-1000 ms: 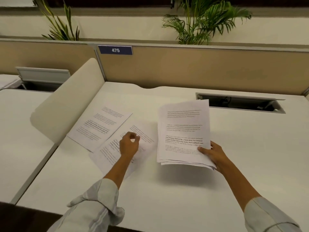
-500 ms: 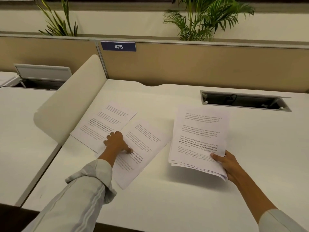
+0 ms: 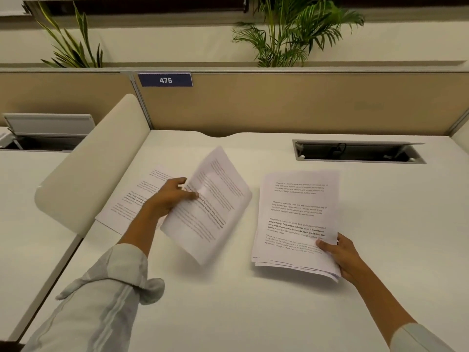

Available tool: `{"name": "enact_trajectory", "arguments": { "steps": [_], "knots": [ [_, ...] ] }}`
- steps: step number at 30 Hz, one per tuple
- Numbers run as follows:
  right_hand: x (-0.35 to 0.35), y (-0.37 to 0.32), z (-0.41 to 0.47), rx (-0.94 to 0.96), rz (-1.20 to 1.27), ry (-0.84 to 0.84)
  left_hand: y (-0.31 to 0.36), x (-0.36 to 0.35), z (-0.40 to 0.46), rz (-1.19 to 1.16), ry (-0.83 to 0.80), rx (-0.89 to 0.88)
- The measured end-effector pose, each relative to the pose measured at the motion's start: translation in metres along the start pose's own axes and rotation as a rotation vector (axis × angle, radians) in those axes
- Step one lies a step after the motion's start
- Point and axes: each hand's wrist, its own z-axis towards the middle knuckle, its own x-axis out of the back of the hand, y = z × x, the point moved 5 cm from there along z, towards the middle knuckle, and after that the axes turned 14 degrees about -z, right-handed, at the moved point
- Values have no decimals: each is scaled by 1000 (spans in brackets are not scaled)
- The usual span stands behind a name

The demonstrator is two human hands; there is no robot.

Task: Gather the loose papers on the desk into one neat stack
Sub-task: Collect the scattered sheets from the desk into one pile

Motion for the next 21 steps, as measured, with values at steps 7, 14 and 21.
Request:
{"name": "enact_trajectory", "arguments": {
  "steps": [7,14,21],
  "knots": [
    [-30,-19,1,64,-32,-48,50,-21,3,-413,-3,-79],
    [-73,-50,8,111,40,-128,-8,-93,12,-148,302,-57],
    [-94,-68,7,130,8,-265,-45,-115,1,-59,293,50]
  ]
}}
